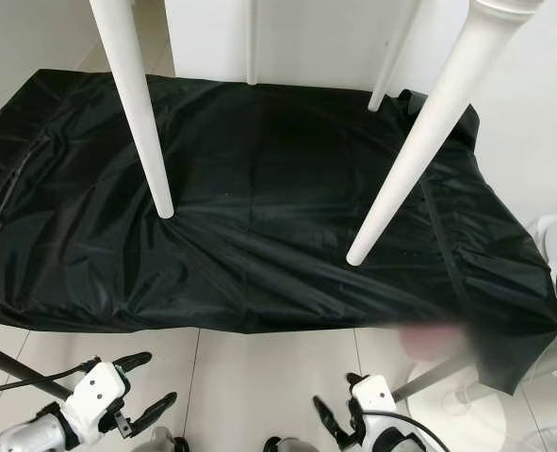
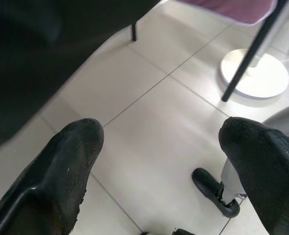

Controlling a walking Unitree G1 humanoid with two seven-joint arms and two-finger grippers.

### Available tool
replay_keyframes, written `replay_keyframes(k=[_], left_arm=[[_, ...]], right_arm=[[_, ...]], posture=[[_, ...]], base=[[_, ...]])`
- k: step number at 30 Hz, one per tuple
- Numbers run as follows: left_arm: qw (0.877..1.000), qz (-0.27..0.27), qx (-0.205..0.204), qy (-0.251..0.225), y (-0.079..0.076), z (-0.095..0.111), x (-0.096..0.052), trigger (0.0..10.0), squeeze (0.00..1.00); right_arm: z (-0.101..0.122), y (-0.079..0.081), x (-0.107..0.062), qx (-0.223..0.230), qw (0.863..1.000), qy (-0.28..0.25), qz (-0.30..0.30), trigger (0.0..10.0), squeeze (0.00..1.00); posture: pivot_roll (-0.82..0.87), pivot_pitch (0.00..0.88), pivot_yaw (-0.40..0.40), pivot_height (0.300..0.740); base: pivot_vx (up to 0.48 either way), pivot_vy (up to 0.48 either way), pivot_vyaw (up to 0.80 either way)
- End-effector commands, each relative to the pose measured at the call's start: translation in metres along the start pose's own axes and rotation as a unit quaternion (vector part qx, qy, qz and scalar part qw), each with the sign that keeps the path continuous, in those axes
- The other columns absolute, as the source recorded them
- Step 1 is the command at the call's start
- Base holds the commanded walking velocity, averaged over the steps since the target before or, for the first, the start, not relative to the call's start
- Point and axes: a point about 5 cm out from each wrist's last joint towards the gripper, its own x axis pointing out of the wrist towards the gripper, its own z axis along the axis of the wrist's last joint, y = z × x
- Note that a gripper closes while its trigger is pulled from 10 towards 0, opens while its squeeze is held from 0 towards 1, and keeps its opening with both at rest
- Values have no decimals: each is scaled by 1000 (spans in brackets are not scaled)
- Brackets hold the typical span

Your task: Building children table

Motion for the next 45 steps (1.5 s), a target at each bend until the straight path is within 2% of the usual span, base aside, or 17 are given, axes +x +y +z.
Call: replay_keyframes(k=[1,3,5,7,11,12,19,22,25,28,30,33,36,38,39,41,45], left_arm=[[999,23,-14,17,1,-8,0,10000,0],[999,30,-15,22,2,-10,3,10000,0],[998,42,-21,52,2,-20,9,10000,0],[997,47,-19,62,2,-23,11,10000,0],[988,68,-63,123,-1,-39,22,10000,0],[988,68,-63,123,-1,-39,22,10000,0],[967,129,-119,185,3,-50,30,10000,0],[951,149,-141,231,-5,-61,29,10000,0],[946,152,-147,244,-8,-64,28,10000,0],[928,160,-172,289,-18,-74,25,10000,0],[924,157,-172,304,-23,-77,25,10000,0],[924,140,-148,323,-30,-78,29,10000,0],[936,103,-124,314,-41,-71,45,10000,0],[936,103,-124,314,-41,-71,45,10000,0],[940,88,-107,312,-45,-69,49,10000,0],[939,75,-89,323,-51,-69,51,10000,0],[935,75,-102,332,-53,-71,51,10000,0]], right_arm=[[-10,-3,-3,26,999,22,-28,10000,0],[-11,-2,-1,33,999,26,-35,10000,0],[-17,-3,4,65,995,47,-62,10000,0],[-18,-3,6,75,993,55,-70,10000,0],[-29,0,12,97,984,109,-99,10000,0],[-29,0,12,97,984,109,-99,10000,0],[-40,12,14,114,975,152,-113,10000,0],[-47,18,12,119,969,177,-128,10000,0],[-49,20,11,120,966,185,-133,10000,0],[-55,23,8,119,960,207,-145,10000,0],[-58,25,7,114,959,217,-144,10000,0],[-62,28,4,109,956,233,-142,10000,0],[-68,29,-2,98,950,257,-146,10000,0],[-68,29,-2,98,950,257,-146,10000,0],[-70,30,-2,97,949,262,-147,10000,0],[-70,31,-2,94,948,265,-147,10000,0],[-68,36,2,94,949,265,-141,10000,0]], posture=[[15,128,-18,740],[14,127,-17,740],[11,125,-2,740],[11,125,-2,740],[0,122,2,740],[0,122,2,740],[-3,112,5,740],[-13,109,5,740],[-16,107,4,740],[-20,103,2,740],[-20,102,2,740],[-18,100,-2,740],[-13,93,-5,740],[-13,93,-5,740],[-10,90,-5,740],[-7,85,-4,740],[-7,75,3,740]], base=[[0,0,0],[0,0,0],[0,0,0],[0,0,0],[0,0,0],[0,0,0],[0,0,0],[0,0,0],[0,0,0],[0,0,0],[0,0,0],[0,0,0],[0,0,0],[0,0,0],[0,0,0],[0,0,0],[0,0,0]])
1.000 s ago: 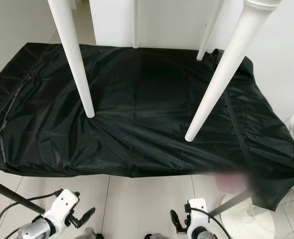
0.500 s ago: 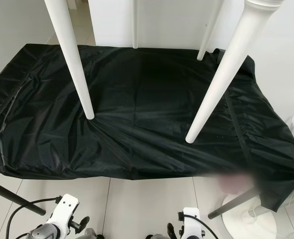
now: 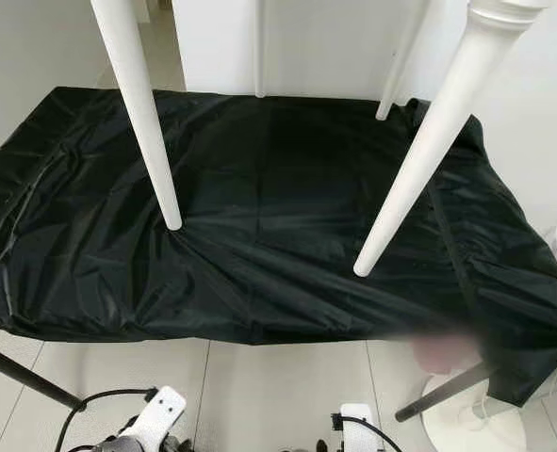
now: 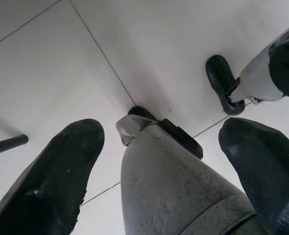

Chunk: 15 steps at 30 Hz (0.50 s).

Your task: Building children table

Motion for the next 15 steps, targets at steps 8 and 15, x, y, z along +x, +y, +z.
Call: replay_keyframes(k=[8,15], left_arm=[[1000,1,11,26,-2,-7,0,10000,0],[1000,-1,4,20,-4,-5,0,10000,0]], right_arm=[[-15,9,-2,15,999,39,5,10000,0],[-12,10,-2,11,999,31,13,10000,0]], posture=[[-12,55,2,740],[-8,43,-5,740]], base=[[0,0,0],[0,0,0]])
